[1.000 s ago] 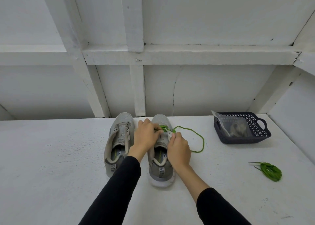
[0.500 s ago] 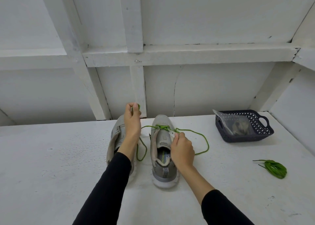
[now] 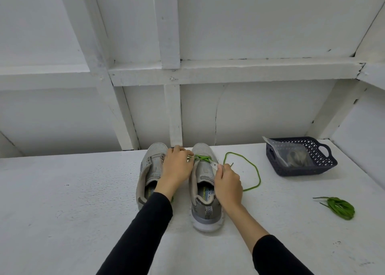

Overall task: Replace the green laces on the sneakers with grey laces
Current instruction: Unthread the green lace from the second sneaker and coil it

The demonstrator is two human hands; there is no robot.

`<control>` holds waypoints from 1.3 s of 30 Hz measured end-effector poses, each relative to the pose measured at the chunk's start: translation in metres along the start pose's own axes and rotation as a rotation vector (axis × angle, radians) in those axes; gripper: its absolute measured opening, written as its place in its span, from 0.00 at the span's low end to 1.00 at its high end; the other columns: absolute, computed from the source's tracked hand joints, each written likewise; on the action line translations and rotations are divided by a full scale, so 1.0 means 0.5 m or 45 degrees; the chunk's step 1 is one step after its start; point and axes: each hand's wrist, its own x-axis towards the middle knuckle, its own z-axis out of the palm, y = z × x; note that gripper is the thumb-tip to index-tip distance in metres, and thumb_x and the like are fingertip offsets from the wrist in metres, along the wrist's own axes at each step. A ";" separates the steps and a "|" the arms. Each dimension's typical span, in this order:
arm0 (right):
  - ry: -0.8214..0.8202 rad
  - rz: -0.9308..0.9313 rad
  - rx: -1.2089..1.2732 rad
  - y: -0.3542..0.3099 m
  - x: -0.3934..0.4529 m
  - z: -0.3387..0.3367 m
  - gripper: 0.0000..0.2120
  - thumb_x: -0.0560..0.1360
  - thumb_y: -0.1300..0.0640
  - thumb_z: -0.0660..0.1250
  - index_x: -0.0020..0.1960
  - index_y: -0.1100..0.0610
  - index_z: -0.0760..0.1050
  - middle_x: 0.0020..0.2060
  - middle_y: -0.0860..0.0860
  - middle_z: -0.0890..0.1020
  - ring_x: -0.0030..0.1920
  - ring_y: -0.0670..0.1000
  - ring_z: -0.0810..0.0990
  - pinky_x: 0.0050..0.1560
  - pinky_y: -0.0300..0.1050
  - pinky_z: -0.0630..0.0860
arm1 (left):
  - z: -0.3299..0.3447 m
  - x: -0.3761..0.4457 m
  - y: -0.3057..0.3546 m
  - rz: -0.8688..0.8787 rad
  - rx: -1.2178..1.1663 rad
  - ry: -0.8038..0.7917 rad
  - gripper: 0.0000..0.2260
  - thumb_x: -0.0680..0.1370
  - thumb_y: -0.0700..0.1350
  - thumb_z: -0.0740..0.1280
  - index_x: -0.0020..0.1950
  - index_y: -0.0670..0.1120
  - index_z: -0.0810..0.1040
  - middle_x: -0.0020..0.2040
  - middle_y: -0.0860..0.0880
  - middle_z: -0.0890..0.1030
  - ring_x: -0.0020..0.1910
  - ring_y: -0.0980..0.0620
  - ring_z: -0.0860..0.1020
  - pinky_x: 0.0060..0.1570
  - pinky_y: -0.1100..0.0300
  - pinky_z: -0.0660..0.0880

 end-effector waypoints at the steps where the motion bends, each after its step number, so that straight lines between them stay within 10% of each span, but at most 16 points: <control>1: -0.001 -0.008 0.004 0.001 -0.001 -0.002 0.15 0.83 0.50 0.51 0.47 0.58 0.71 0.36 0.49 0.74 0.36 0.50 0.73 0.31 0.43 0.63 | -0.002 -0.002 0.006 -0.009 -0.043 0.052 0.14 0.82 0.50 0.61 0.63 0.49 0.79 0.64 0.47 0.74 0.65 0.45 0.67 0.61 0.54 0.66; 10: -0.139 -0.083 -0.112 -0.012 0.029 -0.014 0.16 0.83 0.48 0.54 0.50 0.58 0.74 0.40 0.49 0.74 0.40 0.51 0.73 0.39 0.44 0.67 | 0.009 -0.019 0.038 -0.133 -0.142 -0.073 0.11 0.77 0.49 0.64 0.58 0.50 0.78 0.54 0.49 0.80 0.52 0.47 0.78 0.49 0.53 0.77; 23: -0.054 0.107 0.023 0.028 0.078 -0.056 0.21 0.77 0.59 0.63 0.27 0.57 0.62 0.25 0.51 0.67 0.25 0.50 0.64 0.27 0.42 0.60 | 0.028 -0.031 0.027 -0.302 -0.216 0.066 0.09 0.79 0.46 0.61 0.51 0.43 0.78 0.47 0.46 0.81 0.48 0.43 0.79 0.47 0.51 0.77; 32: -0.105 -0.164 -0.079 0.018 0.074 -0.055 0.08 0.79 0.53 0.63 0.53 0.55 0.76 0.47 0.51 0.78 0.47 0.52 0.76 0.42 0.44 0.70 | 0.068 -0.018 0.030 -0.366 -0.758 0.020 0.09 0.80 0.44 0.64 0.53 0.45 0.83 0.47 0.49 0.84 0.49 0.50 0.80 0.48 0.61 0.73; 39: -0.308 -0.480 -0.073 -0.052 0.125 -0.017 0.08 0.79 0.61 0.61 0.53 0.57 0.80 0.50 0.52 0.81 0.51 0.52 0.77 0.53 0.47 0.75 | 0.106 -0.046 0.029 -0.517 -1.037 0.239 0.09 0.80 0.41 0.64 0.45 0.41 0.83 0.38 0.49 0.81 0.37 0.58 0.75 0.34 0.73 0.67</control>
